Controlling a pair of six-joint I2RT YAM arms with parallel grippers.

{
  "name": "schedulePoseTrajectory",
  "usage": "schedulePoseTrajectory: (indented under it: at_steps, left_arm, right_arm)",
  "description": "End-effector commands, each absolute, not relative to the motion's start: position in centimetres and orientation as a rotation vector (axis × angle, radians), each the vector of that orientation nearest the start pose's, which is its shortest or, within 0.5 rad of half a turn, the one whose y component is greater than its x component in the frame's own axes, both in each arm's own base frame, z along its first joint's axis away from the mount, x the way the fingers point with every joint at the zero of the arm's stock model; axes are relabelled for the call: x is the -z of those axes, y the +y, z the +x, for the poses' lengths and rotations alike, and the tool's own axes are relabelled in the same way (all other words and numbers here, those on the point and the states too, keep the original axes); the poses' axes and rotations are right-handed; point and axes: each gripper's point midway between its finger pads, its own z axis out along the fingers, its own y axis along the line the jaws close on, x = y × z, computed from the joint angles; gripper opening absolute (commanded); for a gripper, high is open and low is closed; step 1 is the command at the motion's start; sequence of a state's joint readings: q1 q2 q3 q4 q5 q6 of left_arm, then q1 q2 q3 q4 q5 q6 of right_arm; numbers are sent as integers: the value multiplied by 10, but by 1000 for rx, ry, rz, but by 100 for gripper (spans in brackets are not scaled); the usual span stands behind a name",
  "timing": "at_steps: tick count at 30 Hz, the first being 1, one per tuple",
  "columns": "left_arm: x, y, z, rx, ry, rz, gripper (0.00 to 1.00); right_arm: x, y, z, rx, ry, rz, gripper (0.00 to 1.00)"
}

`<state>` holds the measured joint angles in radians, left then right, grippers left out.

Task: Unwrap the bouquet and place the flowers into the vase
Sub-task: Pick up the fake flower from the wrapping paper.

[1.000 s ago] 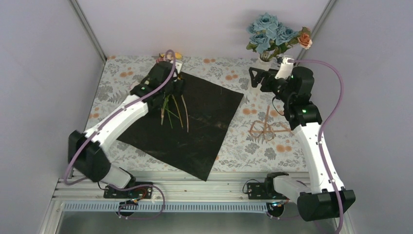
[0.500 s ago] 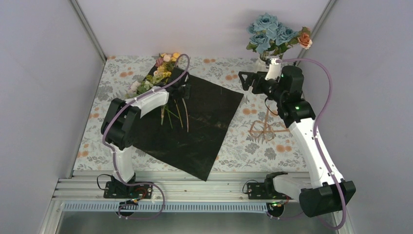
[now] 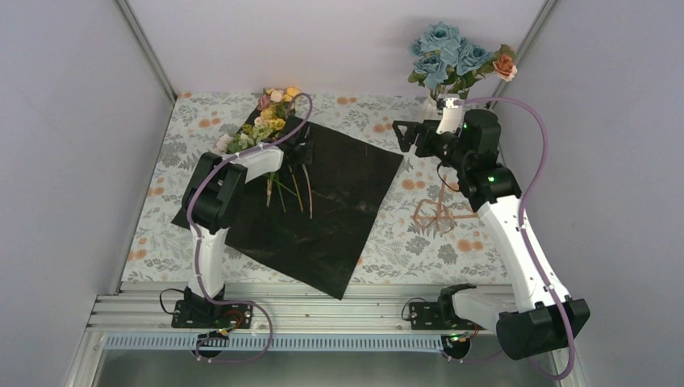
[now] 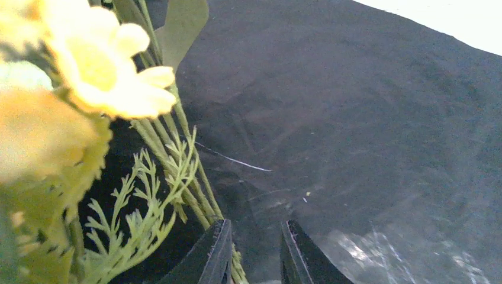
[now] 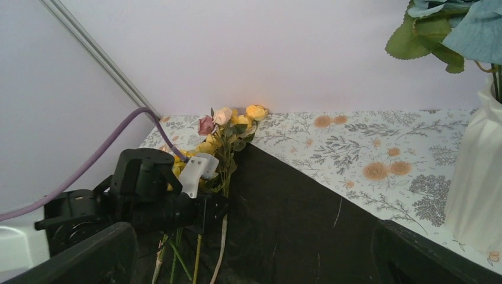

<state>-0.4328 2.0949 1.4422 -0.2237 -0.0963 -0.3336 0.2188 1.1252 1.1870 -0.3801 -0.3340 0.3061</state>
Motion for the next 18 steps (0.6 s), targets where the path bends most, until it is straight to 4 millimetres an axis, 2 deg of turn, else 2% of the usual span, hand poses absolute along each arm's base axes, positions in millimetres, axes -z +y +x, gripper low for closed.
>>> schedulePoseTrajectory:
  at_steps: [1,10,18]
  left_arm:
    - [-49,-205,509,235,2446,10,23]
    - [-37,-197,510,170,2466,-3,33]
    - [-30,-203,511,204,2486,8,34]
  right_arm:
    - [-379,140,340,-684,1853,-189,100]
    - [-377,141,339,-686,1856,-200,100]
    - [-379,141,338,-684,1851,-202,100]
